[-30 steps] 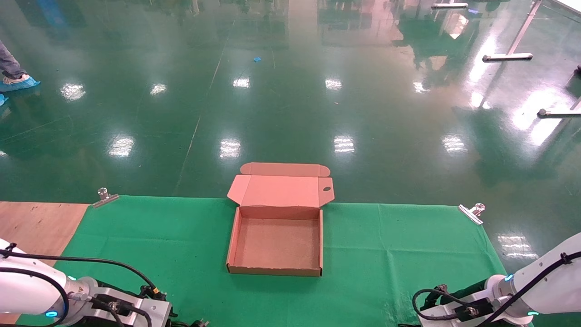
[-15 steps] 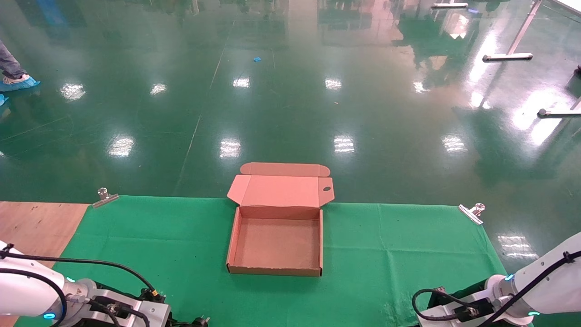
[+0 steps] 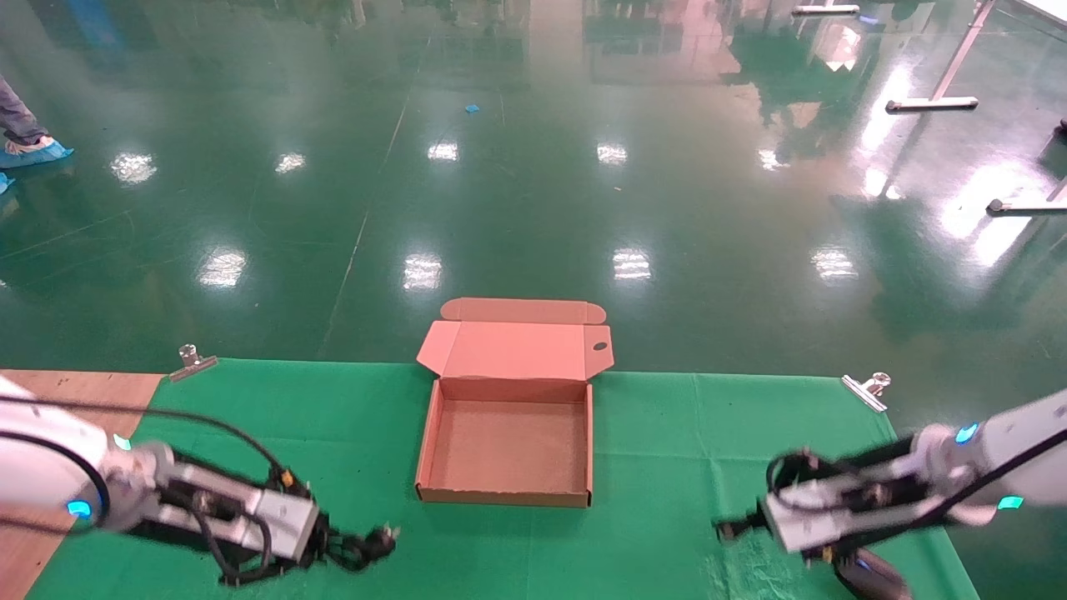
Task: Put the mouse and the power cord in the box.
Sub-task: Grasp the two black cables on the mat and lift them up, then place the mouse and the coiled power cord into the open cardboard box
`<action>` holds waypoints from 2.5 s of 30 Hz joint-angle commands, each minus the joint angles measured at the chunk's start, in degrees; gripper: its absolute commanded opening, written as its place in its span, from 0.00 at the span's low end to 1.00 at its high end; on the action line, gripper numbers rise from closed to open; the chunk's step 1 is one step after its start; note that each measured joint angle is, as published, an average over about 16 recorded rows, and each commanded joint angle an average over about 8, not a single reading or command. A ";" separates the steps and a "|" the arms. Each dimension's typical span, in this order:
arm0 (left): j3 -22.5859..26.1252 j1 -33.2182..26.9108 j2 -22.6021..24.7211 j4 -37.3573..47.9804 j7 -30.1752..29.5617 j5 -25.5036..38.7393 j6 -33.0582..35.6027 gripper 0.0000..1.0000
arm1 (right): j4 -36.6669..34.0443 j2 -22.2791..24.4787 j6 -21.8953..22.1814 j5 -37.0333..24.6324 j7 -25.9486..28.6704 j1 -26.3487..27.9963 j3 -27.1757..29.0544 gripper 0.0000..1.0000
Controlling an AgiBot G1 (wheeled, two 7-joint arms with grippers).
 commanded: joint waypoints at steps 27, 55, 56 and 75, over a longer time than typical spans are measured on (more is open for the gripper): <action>-1.22 -13.74 10.14 -3.56 -2.51 1.84 -4.27 0.00 | 1.85 -14.95 6.47 0.42 11.38 12.80 3.08 0.00; -11.84 4.37 20.61 10.03 35.44 -14.31 -33.22 0.00 | -21.06 -16.90 3.27 5.73 -5.49 18.99 5.23 0.00; -11.85 5.95 20.93 8.81 36.31 -14.47 -35.28 0.00 | -20.68 -16.36 2.90 5.85 -5.41 18.97 5.31 0.00; 0.12 17.82 22.08 3.68 33.33 -16.70 -54.89 0.22 | -14.76 -11.21 1.85 6.44 -3.16 14.89 5.76 0.00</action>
